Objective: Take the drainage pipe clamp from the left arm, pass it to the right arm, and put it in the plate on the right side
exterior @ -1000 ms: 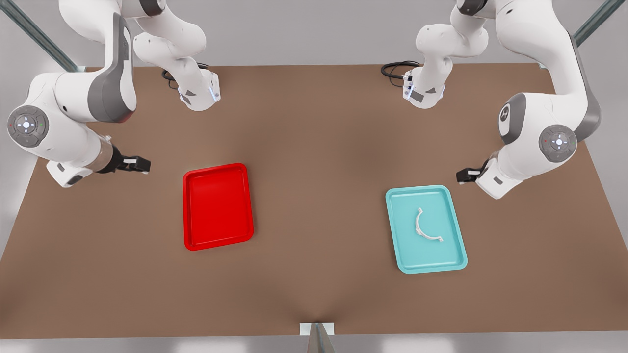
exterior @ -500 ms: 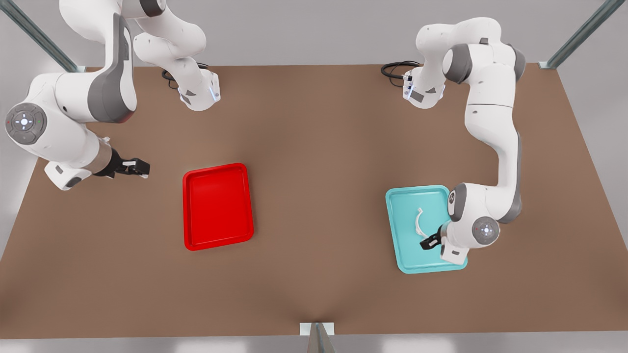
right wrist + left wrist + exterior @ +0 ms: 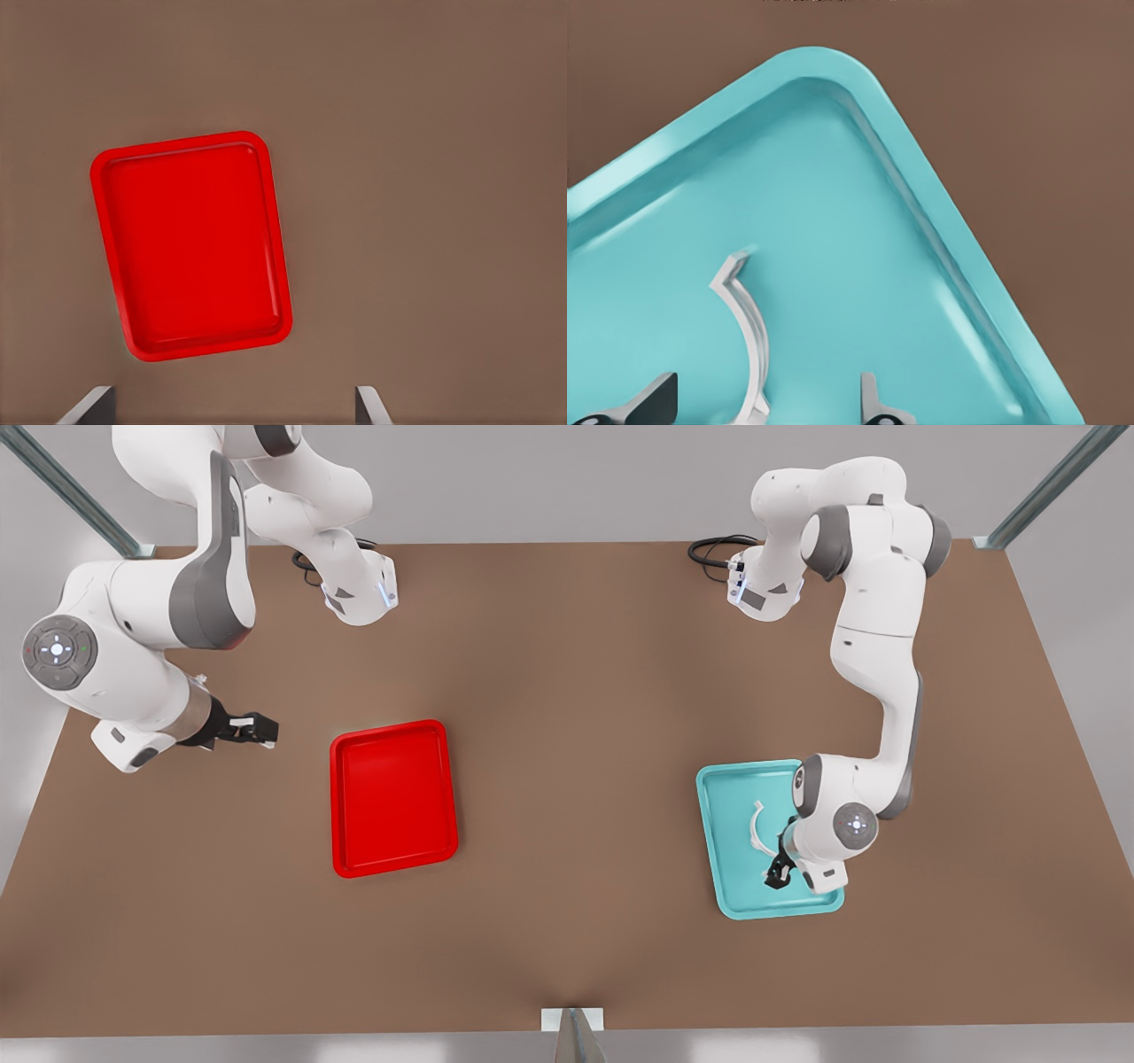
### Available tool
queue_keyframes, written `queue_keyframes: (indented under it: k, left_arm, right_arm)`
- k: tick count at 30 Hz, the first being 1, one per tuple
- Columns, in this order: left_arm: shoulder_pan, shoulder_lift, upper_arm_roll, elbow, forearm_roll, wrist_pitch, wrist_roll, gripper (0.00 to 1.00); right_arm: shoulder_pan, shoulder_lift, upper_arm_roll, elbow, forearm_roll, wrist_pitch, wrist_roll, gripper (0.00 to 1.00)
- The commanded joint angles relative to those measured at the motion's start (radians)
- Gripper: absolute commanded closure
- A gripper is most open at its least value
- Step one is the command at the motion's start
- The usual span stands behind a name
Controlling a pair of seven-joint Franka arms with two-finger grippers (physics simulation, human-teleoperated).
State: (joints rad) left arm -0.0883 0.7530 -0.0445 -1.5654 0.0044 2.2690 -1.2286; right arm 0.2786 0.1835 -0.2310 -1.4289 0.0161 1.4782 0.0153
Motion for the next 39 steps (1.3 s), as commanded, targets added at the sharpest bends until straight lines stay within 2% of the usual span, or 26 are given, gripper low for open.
queue_keyframes:
  k: [1, 6, 12, 13, 14, 18, 21, 23, 27, 39]
  left_arm:
    - [0.002, 0.0, 0.0, 0.001, 0.034, 0.017, -0.361, 0.0]
    - [0.002, 0.003, 0.0, -0.005, 0.042, -0.034, -0.259, 0.0]
    - [0.022, 0.049, 0.0, -0.004, 0.039, 0.076, -0.258, 0.0]
    - [0.022, 0.048, 0.0, -0.004, 0.037, 0.075, -0.258, 0.16]
    - [0.024, 0.046, 0.0, -0.001, 0.034, 0.07, -0.258, 0.39]
    - [0.024, 0.046, 0.0, 0.002, 0.012, 0.061, -0.259, 0.41]
    - [0.024, 0.046, 0.0, 0.002, 0.011, 0.061, -0.262, 0.52]
    - [0.024, 0.045, 0.0, 0.005, -0.017, 0.061, -0.264, 0.64]
    - [0.024, 0.043, 0.002, 0.007, -0.053, 0.061, -0.266, 0.77]
    - [0.024, 0.048, 0.003, 0.007, -0.055, 0.061, -0.262, 0.77]
  right_arm:
    - [0.002, 0.001, -0.001, 0.001, 0.002, 0.001, -0.008, 0.0]
    - [0.001, -0.001, -0.001, 0.001, 0.004, 0.001, -0.008, 0.0]
    - [0.001, -0.001, -0.001, 0.002, 0.004, 0.001, -0.008, 0.0]
    - [0.001, 0.001, -0.001, 0.001, 0.004, 0.001, -0.008, 0.0]
    - [0.001, 0.001, -0.001, 0.002, 0.005, 0.001, -0.008, 0.0]
    - [0.001, 0.001, -0.001, 0.001, 0.015, 0.002, -0.008, 0.0]
    - [-0.006, 0.001, -0.001, 0.002, 0.033, 0.002, -0.008, 0.0]
    - [-0.006, 0.001, -0.001, 0.002, 0.033, 0.002, -0.008, 0.0]
    - [-0.006, 0.001, -0.001, 0.002, 0.033, 0.004, -0.008, 0.0]
    - [0.004, 0.014, -0.001, 0.004, 0.022, 0.002, -0.015, 0.0]
